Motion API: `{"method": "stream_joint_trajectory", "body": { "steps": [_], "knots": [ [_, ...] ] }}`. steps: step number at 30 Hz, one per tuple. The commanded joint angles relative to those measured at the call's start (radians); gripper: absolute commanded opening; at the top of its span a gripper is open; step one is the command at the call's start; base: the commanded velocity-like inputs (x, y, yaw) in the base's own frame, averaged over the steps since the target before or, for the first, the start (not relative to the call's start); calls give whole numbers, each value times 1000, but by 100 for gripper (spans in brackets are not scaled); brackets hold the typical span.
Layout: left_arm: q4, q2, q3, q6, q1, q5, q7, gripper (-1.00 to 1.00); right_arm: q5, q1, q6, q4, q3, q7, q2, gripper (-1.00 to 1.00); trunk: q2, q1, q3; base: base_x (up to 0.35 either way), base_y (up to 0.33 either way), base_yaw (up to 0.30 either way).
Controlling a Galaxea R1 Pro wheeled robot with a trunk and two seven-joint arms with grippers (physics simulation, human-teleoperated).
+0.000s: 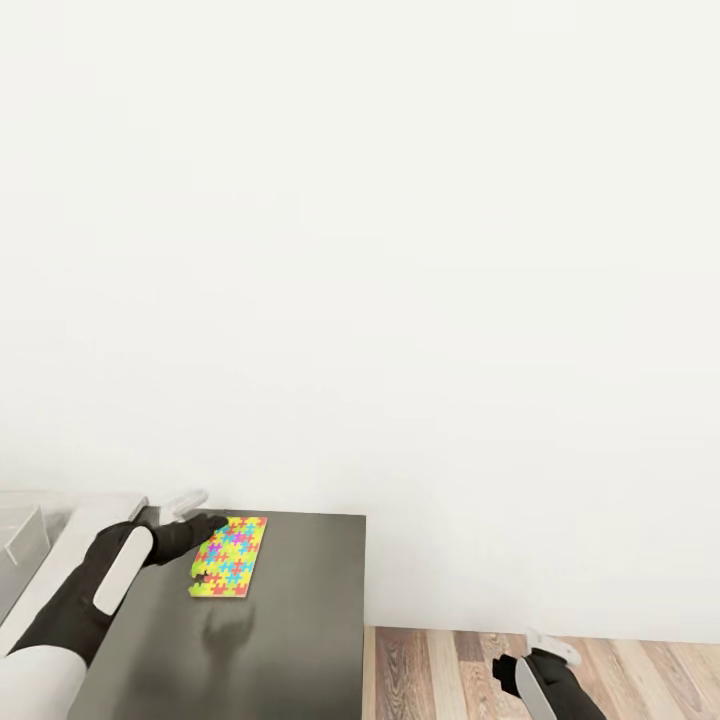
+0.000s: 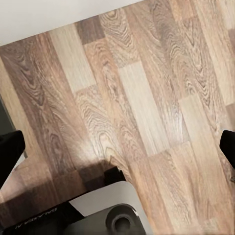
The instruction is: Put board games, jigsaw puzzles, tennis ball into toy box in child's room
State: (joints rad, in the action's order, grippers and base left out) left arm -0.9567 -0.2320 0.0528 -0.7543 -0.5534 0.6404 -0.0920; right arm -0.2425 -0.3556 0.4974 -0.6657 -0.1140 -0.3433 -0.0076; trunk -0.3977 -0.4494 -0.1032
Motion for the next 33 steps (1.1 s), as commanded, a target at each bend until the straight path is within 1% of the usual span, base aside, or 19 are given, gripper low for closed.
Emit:
{"method": "stream_joint_trajectory", "body": {
  "steps": [1, 3, 4, 5, 6, 7, 8, 9, 10, 11, 12, 14, 18, 22, 33],
  "knots": [
    [-1, 2, -1, -2, -7, 6, -13, 100, -11, -1, -4, 2, 2, -7, 0, 100, -2, -1, -2, 0, 0, 0],
    [0, 6, -4, 3, -36, 0, -18, 100, -12, 0, -20, 8, 4, -8, 2, 100, -2, -1, -2, 0, 0, 0],
    [4, 7, -5, 5, -61, -2, -20, 100, -13, 0, -26, 10, 6, -8, 5, 100, -2, -1, -2, 0, 0, 0],
    [15, 7, -6, 9, -84, -7, -22, 100, -13, 0, -30, 12, 7, -8, 6, 100, -2, -1, -2, 0, 0, 0],
    [24, 7, -7, 12, -93, -11, -22, 100, -13, 0, -32, 12, 7, -8, 7, 100, -2, -1, -2, 0, 0, 0],
    [49, 7, -7, 24, -107, -23, -23, 100, -13, 0, -34, 13, 7, -8, 8, 100, -2, -1, -2, 0, 0, 0],
    [63, 8, -8, 36, -112, -31, -23, 100, -12, 0, -34, 14, 7, -7, 9, 100, -2, -1, -2, 0, 0, 0],
    [88, 8, -8, 66, -120, -48, -23, 100, -12, 0, -35, 15, 6, -7, 10, 100, -2, -1, -3, 0, 0, 0],
    [97, 9, -8, 80, -124, -56, -23, 100, -12, 0, -36, 15, 6, -7, 10, 100, -2, -1, -3, 0, 0, 0],
    [111, 10, -8, 103, -131, -73, -22, 100, -12, 0, -36, 16, 6, -7, 10, 100, -2, -1, -4, 0, 0, 0],
    [120, 11, -8, 119, -136, -87, -22, 100, -11, 0, -37, 17, 5, -7, 10, 100, -2, -1, -5, 0, 0, 0],
    [129, 15, -9, 134, -141, -100, -21, 100, -8, 0, -37, 18, 5, -8, 10, 100, -2, -1, -7, 0, 0, 0],
    [135, 30, -16, 147, -145, -111, -18, 100, -4, 0, -37, 20, 6, -8, 11, 100, -2, -1, -13, 0, 0, 0],
    [137, 39, -30, 151, -146, -114, -18, 100, -3, 0, -36, 21, 6, -8, 10, 100, -2, -1, -19, 0, 0, 0],
    [133, 39, -37, 153, -146, -117, -17, 100, -3, 0, -36, 23, 8, -8, 12, 100, -2, -1, -37, 0, 0, 0]
  ]
}}
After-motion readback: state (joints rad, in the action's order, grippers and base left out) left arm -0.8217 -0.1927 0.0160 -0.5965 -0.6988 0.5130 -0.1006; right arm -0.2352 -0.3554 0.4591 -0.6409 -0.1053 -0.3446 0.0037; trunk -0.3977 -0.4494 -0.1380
